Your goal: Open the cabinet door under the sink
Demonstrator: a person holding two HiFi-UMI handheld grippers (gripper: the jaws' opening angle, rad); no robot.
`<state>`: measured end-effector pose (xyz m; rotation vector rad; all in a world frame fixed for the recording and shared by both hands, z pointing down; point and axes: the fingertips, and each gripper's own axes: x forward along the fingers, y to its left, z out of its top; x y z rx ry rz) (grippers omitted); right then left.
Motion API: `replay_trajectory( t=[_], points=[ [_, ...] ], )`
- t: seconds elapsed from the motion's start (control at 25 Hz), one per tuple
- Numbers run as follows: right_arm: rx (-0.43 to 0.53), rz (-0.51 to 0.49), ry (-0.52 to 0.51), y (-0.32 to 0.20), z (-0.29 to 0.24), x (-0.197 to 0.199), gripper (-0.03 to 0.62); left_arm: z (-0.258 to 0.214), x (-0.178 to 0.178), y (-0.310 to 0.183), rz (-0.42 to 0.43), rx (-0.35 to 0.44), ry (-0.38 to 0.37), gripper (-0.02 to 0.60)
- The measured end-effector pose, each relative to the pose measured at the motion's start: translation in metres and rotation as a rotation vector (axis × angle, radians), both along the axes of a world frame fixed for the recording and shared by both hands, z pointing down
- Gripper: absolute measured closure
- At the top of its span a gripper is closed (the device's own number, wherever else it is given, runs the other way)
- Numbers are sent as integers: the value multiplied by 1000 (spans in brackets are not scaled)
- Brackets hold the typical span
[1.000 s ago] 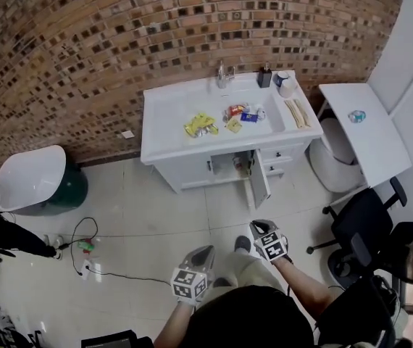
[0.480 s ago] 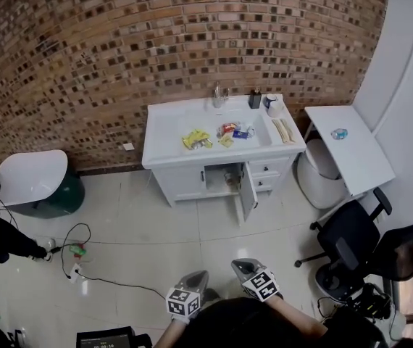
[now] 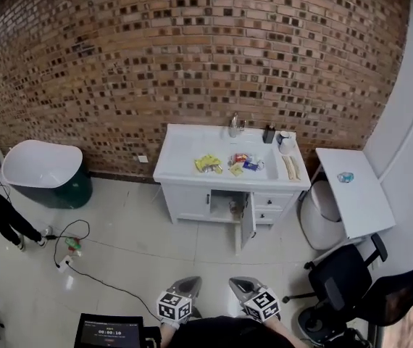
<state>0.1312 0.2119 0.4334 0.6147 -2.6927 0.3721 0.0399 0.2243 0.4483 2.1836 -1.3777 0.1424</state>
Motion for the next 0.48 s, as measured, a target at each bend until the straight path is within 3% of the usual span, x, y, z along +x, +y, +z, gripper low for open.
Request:
replay_trajectory(
  t=[0.28,0.48],
  points=[
    [92,-12,-36,2,-19,40,603,-52,66,-24,12,109,51,566],
    [68,-23,-76,11,-19,33,603,-45,85,-7,19,92,63,566]
  ],
)
